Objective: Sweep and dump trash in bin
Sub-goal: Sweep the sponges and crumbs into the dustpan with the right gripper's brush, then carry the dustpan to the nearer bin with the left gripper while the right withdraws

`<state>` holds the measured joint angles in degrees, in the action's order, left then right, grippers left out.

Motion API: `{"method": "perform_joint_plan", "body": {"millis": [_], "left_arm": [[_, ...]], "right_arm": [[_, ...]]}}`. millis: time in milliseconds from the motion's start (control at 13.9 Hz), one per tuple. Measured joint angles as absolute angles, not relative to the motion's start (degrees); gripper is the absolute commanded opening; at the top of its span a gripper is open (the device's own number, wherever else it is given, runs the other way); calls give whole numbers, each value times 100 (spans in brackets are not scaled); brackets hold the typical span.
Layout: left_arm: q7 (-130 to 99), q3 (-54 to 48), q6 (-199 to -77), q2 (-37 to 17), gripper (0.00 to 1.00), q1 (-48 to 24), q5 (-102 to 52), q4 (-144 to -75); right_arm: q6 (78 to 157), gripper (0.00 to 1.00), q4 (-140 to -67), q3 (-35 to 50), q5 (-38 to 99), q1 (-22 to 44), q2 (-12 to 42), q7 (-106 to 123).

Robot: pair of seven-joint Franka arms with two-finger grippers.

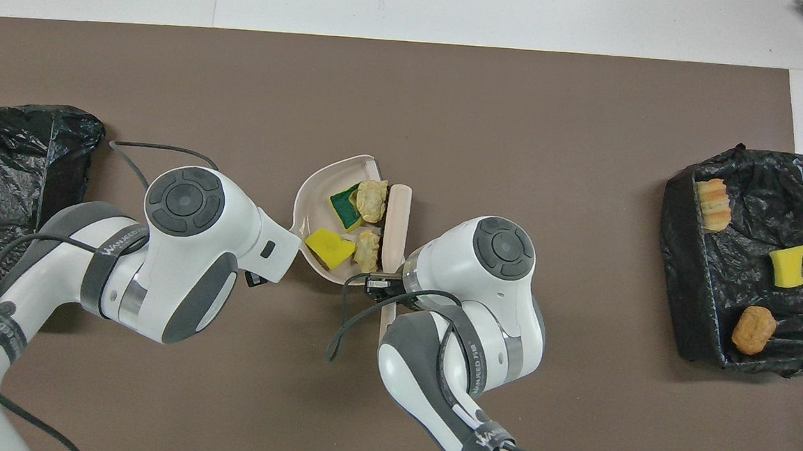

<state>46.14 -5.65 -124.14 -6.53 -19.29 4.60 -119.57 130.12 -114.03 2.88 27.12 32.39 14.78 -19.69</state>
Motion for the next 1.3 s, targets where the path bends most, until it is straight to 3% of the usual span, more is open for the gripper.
{"method": "perform_joint_plan", "body": {"millis": [289, 866, 1300], "left_arm": [[4144, -563, -12466, -653, 0, -1923, 460, -11963], [3609, -534, -12636, -653, 0, -1910, 459, -11999], [2836, -496, -12685, -573, 0, -1728, 458, -11910]], "right_arm": [[12843, 0, -11361, 249, 2739, 3259, 1464, -1971], [10949, 0, -11221, 157, 1838, 2522, 559, -1965], [10581, 0, -11694, 248, 1361, 2968, 106, -2111]]}}
